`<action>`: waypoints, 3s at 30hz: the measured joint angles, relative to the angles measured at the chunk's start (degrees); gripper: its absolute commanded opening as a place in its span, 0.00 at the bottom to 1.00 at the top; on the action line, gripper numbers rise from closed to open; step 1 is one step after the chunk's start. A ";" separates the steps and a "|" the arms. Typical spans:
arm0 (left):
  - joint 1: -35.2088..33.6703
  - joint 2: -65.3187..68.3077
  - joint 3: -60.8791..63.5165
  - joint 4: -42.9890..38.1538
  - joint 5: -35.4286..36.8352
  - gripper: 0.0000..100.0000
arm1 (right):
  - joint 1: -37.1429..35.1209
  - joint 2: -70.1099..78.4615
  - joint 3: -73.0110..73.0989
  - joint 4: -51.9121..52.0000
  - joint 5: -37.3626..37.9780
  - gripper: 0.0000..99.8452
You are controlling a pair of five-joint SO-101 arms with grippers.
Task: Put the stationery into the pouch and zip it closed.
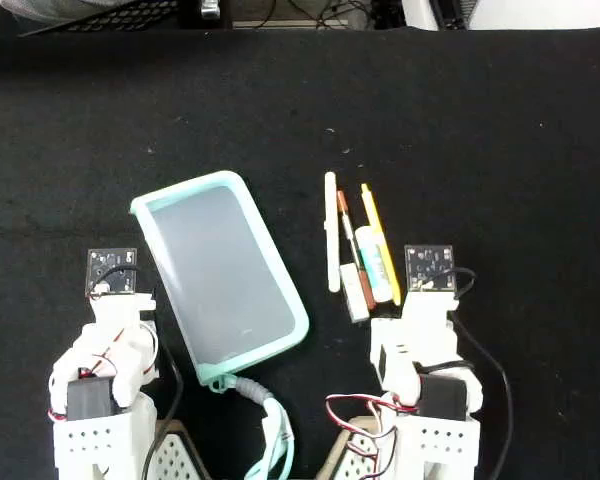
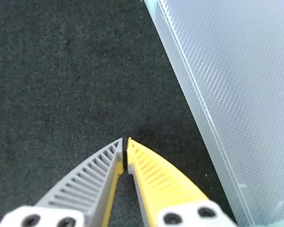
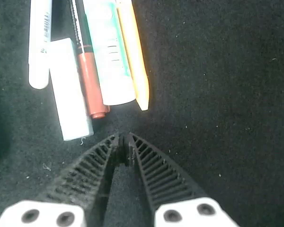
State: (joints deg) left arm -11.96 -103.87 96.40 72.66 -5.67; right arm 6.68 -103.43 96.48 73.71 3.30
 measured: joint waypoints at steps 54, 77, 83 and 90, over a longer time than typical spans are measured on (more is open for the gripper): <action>0.00 0.00 0.00 0.00 0.00 0.03 | -0.44 0.00 0.00 0.00 0.00 0.01; -5.89 0.00 0.00 0.00 0.00 0.03 | -57.41 0.00 0.00 -9.32 0.00 0.02; -28.66 0.00 0.00 0.00 0.18 0.03 | -64.44 0.00 0.00 -13.89 0.00 0.02; -35.52 0.00 0.00 0.00 0.00 0.03 | -74.46 0.00 0.00 -11.08 -1.32 0.15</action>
State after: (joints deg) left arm -47.47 -103.87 96.40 72.66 -5.67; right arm -67.78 -103.43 96.48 62.64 1.98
